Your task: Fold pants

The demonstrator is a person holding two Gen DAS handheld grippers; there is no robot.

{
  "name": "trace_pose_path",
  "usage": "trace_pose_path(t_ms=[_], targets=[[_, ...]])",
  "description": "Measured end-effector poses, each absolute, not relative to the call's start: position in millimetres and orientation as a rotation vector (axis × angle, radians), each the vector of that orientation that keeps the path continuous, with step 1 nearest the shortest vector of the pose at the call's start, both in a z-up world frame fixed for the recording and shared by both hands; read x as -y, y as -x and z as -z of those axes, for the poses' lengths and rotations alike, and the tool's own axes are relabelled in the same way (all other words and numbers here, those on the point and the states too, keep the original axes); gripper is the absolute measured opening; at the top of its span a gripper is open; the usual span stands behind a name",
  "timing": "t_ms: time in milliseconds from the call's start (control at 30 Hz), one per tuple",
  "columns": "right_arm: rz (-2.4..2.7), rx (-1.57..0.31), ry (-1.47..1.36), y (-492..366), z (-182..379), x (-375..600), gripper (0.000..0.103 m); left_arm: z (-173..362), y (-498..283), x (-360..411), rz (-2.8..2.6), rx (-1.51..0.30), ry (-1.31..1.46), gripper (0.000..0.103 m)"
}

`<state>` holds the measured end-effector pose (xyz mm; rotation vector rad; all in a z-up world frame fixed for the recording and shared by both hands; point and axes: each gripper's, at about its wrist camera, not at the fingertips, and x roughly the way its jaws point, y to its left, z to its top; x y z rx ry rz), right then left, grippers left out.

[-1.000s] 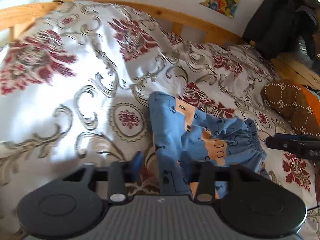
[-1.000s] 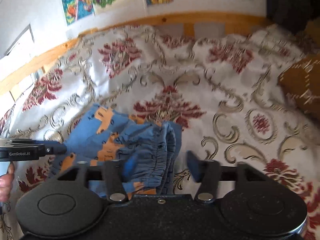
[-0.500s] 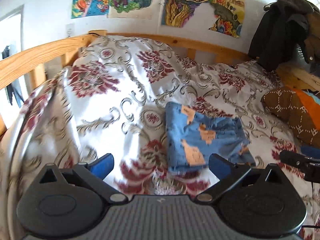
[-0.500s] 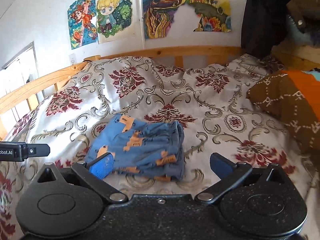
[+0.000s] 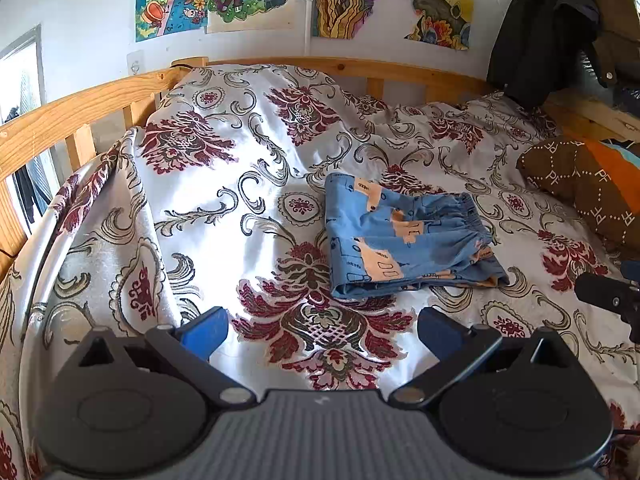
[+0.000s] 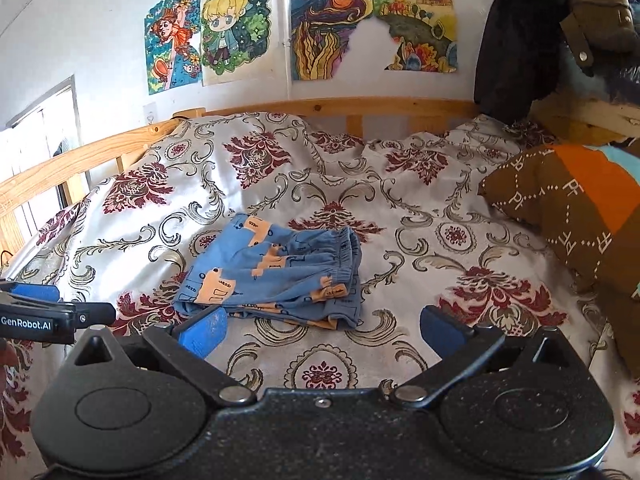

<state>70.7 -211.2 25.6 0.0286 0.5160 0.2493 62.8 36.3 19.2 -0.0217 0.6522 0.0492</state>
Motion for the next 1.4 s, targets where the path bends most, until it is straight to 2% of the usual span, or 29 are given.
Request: trace_pose_path(t_ms=[1400], targets=[[-0.23,-0.562,-0.043,-76,-13,215,0.102,-11,-66,-35,-0.044,-0.69,-0.019,0.103]])
